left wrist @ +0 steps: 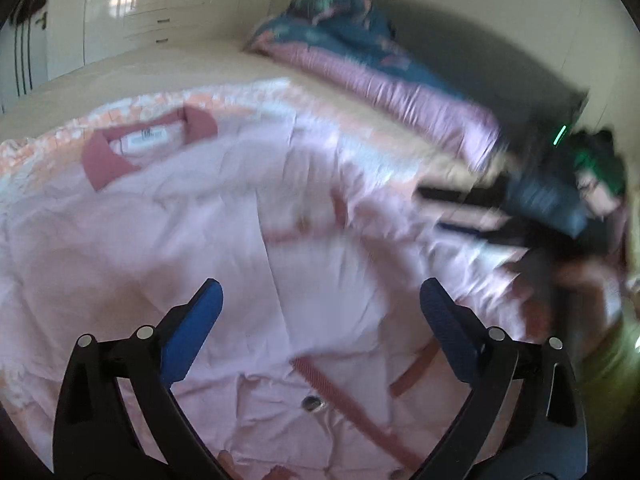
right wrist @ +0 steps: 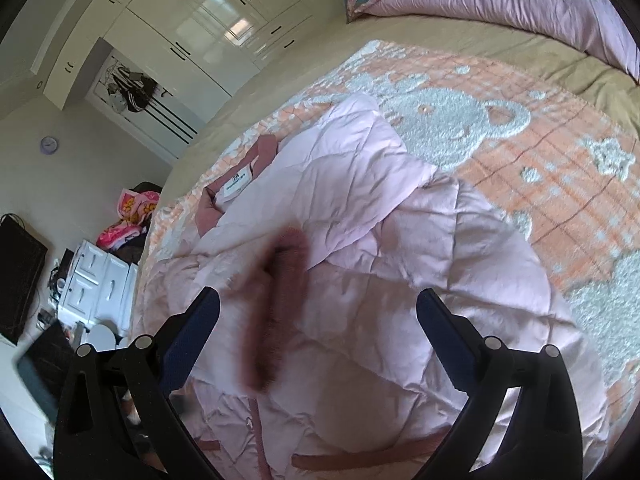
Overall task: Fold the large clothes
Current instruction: 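Grasp the jacket side edge with the right tool and lift it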
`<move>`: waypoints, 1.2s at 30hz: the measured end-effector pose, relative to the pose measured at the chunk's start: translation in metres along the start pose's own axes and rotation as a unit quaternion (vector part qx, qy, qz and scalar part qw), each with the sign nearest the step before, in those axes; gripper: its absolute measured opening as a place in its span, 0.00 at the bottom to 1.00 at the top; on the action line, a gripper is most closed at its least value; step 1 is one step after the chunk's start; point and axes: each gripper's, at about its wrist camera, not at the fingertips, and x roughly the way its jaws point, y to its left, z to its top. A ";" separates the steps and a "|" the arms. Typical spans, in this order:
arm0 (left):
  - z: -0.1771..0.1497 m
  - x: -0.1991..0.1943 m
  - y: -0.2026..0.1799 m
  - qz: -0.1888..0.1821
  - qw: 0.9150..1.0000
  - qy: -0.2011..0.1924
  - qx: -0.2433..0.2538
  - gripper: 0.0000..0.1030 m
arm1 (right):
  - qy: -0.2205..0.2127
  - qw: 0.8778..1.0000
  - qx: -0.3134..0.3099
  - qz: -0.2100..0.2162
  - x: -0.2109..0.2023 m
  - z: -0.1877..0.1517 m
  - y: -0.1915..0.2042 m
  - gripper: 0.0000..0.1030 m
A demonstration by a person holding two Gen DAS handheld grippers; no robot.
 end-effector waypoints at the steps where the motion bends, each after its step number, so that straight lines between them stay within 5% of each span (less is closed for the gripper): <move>1: 0.003 -0.007 0.004 0.012 1.000 -0.009 -0.003 0.90 | 0.003 1.000 -0.001 0.001 0.003 -0.002 0.002 0.95; 9: 0.011 -0.047 0.087 0.172 0.981 -0.036 -0.084 0.91 | 0.061 0.997 -0.030 0.025 0.048 -0.028 0.033 0.95; 17: 0.003 -0.086 0.159 0.240 0.954 -0.058 -0.173 0.91 | 0.080 0.996 -0.008 0.042 0.084 -0.043 0.038 0.94; 19: -0.001 -0.089 0.169 0.256 0.947 -0.056 -0.185 0.91 | 0.085 0.995 -0.018 0.051 0.088 -0.042 0.042 0.75; 21: -0.004 -0.093 0.182 0.254 0.943 -0.061 -0.208 0.91 | 0.089 0.994 -0.034 0.058 0.092 -0.041 0.045 0.37; 23: -0.008 -0.099 0.190 0.242 0.941 -0.067 -0.227 0.91 | 0.091 0.992 -0.045 0.074 0.092 -0.041 0.048 0.21; 28: -0.013 -0.101 0.195 0.242 0.937 -0.071 -0.240 0.91 | 0.038 0.984 -0.156 0.075 0.060 -0.014 0.094 0.16; 32: -0.015 -0.100 0.198 0.235 0.936 -0.075 -0.250 0.91 | -0.035 0.962 -0.267 0.054 0.026 0.022 0.145 0.15; 36: -0.014 -0.096 0.198 0.231 0.936 -0.076 -0.253 0.91 | -0.053 0.951 -0.302 0.032 0.026 0.053 0.162 0.15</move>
